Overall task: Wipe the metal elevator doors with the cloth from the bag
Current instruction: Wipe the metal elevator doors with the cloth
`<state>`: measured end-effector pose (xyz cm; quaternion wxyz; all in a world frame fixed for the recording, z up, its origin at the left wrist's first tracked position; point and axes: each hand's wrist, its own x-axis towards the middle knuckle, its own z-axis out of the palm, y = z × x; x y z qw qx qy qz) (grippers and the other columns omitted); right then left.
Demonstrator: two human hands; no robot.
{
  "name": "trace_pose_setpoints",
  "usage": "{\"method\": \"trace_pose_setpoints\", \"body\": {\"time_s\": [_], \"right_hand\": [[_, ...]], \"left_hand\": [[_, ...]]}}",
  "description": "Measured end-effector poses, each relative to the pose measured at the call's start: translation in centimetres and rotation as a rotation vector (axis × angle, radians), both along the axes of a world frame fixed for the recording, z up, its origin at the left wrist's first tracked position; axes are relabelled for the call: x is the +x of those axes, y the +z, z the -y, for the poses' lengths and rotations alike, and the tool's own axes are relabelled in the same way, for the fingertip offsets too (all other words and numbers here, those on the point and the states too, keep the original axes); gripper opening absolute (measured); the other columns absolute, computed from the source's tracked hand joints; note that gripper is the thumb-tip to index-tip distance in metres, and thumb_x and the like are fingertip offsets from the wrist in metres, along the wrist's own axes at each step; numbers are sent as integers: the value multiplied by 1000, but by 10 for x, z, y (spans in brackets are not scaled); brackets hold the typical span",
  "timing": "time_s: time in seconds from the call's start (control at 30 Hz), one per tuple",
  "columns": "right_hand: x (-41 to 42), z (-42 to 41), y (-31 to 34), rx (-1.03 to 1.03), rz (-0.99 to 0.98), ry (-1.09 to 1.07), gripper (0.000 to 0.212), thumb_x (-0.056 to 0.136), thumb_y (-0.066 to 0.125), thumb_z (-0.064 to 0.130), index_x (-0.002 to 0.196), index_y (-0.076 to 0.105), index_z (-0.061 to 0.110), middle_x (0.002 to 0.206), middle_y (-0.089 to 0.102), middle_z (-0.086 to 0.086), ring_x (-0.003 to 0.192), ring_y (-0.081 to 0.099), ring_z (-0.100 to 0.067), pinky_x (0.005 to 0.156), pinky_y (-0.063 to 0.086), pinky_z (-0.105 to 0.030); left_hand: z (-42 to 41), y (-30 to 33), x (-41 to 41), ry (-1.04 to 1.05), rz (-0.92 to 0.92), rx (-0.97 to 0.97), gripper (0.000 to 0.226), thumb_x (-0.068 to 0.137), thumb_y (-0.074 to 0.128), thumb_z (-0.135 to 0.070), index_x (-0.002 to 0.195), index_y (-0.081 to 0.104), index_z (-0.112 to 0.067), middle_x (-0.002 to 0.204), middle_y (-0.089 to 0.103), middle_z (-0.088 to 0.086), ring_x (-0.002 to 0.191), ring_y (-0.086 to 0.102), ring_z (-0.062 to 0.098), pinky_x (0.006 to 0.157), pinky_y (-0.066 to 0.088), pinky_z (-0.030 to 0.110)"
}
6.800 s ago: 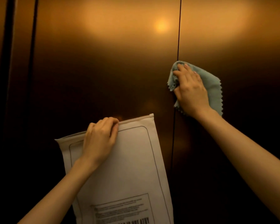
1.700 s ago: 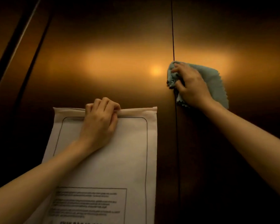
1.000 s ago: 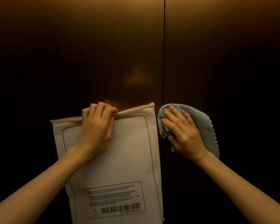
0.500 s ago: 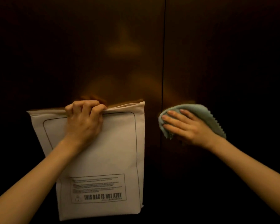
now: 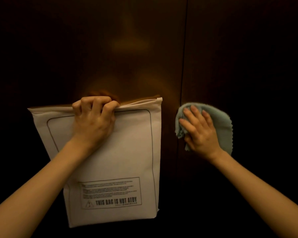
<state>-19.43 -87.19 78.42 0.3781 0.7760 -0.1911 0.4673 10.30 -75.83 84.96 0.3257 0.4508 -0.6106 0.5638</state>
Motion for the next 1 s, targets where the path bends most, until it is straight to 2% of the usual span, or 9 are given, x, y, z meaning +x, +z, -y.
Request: {"method": "trace_pose_setpoints", "body": {"time_s": [0.17,0.27,0.33,0.4,0.47,0.6,0.73,0.87,1.0], "right_hand": [[-15,-12,-114,84,-276,-137,38,96,29,24,131,39,13,153,17,-13,146,1,-22,115,6,-40],[-40,-16,-148,44,-543,-239,67,87,36,26,148,14,17,158,-9,-6,145,-4,-23,115,0,-41],[-51,-16,-145,13,-662,-261,69,87,35,24,149,8,16,158,-4,-7,145,2,-24,116,-2,-41],[-54,-16,-129,-18,-696,-255,63,86,36,22,147,20,15,155,19,-4,143,13,-24,116,-2,-41],[-51,-17,-99,-27,-639,-239,58,85,38,24,142,30,16,147,33,0,143,12,-23,115,4,-41],[-32,-16,-18,-27,-343,-167,52,86,46,23,136,38,14,143,35,-8,135,32,-30,110,18,-45],[-10,-17,42,55,-63,-90,47,91,43,20,137,38,12,146,35,-14,138,27,-28,112,20,-48],[5,-23,28,145,78,-7,46,88,43,18,134,38,11,143,34,-15,137,25,-27,113,14,-46],[-7,-26,-46,146,-117,-85,48,83,43,23,130,41,11,137,44,-15,140,21,-29,112,12,-44]], "left_hand": [[0,-3,1,-5,4,5,20,86,48,-14,107,47,-14,106,39,7,96,36,31,70,22,39],[-2,-2,0,-4,-4,8,20,87,47,-13,106,47,-15,106,38,6,95,35,31,70,21,38],[-3,-3,-1,5,-6,11,19,87,46,-13,107,46,-15,107,38,7,96,34,30,71,21,38],[-3,-4,-1,10,-10,20,19,88,45,-13,107,46,-15,108,37,7,96,34,30,71,21,39],[-3,-4,-1,10,-17,28,19,88,45,-12,107,46,-15,108,37,7,97,33,30,72,21,39],[-4,-5,-2,14,-23,29,19,88,46,-12,107,45,-14,108,37,7,97,33,31,72,21,39],[-4,-4,-4,5,-23,20,20,87,47,-12,107,46,-15,107,38,7,97,34,31,71,21,39],[-4,-3,-3,1,-7,4,21,86,48,-12,106,46,-15,106,38,6,96,35,30,70,21,38],[-4,-2,-4,-6,-9,1,21,86,49,-14,107,46,-16,107,39,5,96,36,30,70,22,38]]}}
